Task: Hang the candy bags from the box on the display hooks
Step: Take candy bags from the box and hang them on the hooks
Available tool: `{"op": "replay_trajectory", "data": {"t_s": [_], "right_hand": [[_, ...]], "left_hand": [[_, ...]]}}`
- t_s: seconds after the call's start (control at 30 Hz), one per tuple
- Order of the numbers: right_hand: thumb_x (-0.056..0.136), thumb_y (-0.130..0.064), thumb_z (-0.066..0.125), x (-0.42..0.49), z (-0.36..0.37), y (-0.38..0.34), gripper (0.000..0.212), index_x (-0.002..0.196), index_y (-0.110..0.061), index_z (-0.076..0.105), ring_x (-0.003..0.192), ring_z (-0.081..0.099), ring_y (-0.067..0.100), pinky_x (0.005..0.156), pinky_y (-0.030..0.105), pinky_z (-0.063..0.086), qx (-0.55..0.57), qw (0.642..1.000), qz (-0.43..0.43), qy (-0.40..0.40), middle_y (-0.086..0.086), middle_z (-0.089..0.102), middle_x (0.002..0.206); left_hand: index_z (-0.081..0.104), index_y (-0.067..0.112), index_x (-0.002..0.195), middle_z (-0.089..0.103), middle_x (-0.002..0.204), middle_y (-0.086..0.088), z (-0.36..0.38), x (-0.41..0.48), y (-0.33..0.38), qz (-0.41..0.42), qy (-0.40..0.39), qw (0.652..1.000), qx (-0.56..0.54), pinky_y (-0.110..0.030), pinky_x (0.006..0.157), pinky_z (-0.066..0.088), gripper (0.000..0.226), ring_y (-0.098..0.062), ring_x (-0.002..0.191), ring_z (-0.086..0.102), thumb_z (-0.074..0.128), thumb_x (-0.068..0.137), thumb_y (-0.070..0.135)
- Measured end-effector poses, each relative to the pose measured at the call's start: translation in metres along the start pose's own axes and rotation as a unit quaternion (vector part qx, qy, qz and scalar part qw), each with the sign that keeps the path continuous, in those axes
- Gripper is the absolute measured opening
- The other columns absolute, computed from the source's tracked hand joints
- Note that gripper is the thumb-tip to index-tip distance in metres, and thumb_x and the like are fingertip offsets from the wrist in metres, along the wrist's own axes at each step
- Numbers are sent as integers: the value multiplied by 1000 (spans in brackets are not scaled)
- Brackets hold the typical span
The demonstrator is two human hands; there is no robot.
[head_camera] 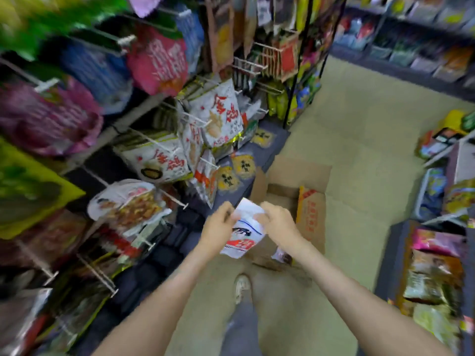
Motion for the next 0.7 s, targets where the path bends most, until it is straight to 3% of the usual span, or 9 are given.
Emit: {"op": "replay_trajectory", "data": {"t_s": [0.13,0.23,0.33,0.4,0.47,0.53,0.6,0.7], "right_hand": [[88,-22,59,-64,4,-91,25,71,-11,45,68,51,28,57,34,28,-5,996,-79,-32,13,54,69],[88,-24,62,-109,5,-165,13,88,-14,54,75,57,23,55,19,38,16,988,-142,-52,2,58,81],[88,-24,62,-158,7,-241,13,94,-14,57,76,60,21,59,29,47,44,979,-186,-73,1,60,87],[88,-22,61,-195,13,-291,8,85,-15,58,70,57,16,59,27,43,36,966,-239,-93,1,60,83],[88,-20,60,-232,22,-344,15,74,-21,55,63,52,11,53,19,36,16,949,-296,-104,0,56,74],[90,-19,56,-268,34,-398,22,70,-26,52,64,55,21,50,20,35,-14,930,-353,-105,3,57,76],[92,-19,54,-302,47,-448,20,73,-24,55,66,56,31,51,26,37,-31,911,-398,-108,6,59,77],[92,-23,57,-347,65,-510,13,81,-17,60,62,55,30,54,31,38,-32,884,-452,-116,7,60,73]], "left_hand": [[34,18,72,35,64,4,-70,-99,1,9,85,994,-72,-33,61,28,30,-13,61,33,50,97,17],[37,12,77,36,67,-1,-128,-166,7,13,151,982,-112,-31,61,29,23,-15,63,35,48,96,15],[43,10,73,43,61,5,-188,-238,18,43,228,958,-167,-28,58,33,24,-11,60,41,55,93,15],[51,15,73,52,64,10,-229,-285,25,87,254,942,-199,-28,61,39,21,-9,63,50,62,88,22],[65,21,86,67,84,6,-270,-326,30,115,221,949,-192,-35,74,49,22,-14,80,62,63,81,42],[72,30,100,71,103,-8,-308,-366,30,131,177,959,-177,-51,88,50,32,-30,97,65,58,82,53],[73,30,101,66,105,-25,-349,-409,28,138,188,956,-178,-61,89,46,40,-42,97,62,58,79,60],[73,19,92,70,96,-22,-399,-468,25,149,255,933,-206,-60,85,49,46,-41,90,65,67,76,61]]}}
Point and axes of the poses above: each hand's wrist, its own x-axis towards the middle knuckle, its own z-axis out of the palm, y = z × x, the point moved 5 cm from there along x, towards the middle knuckle
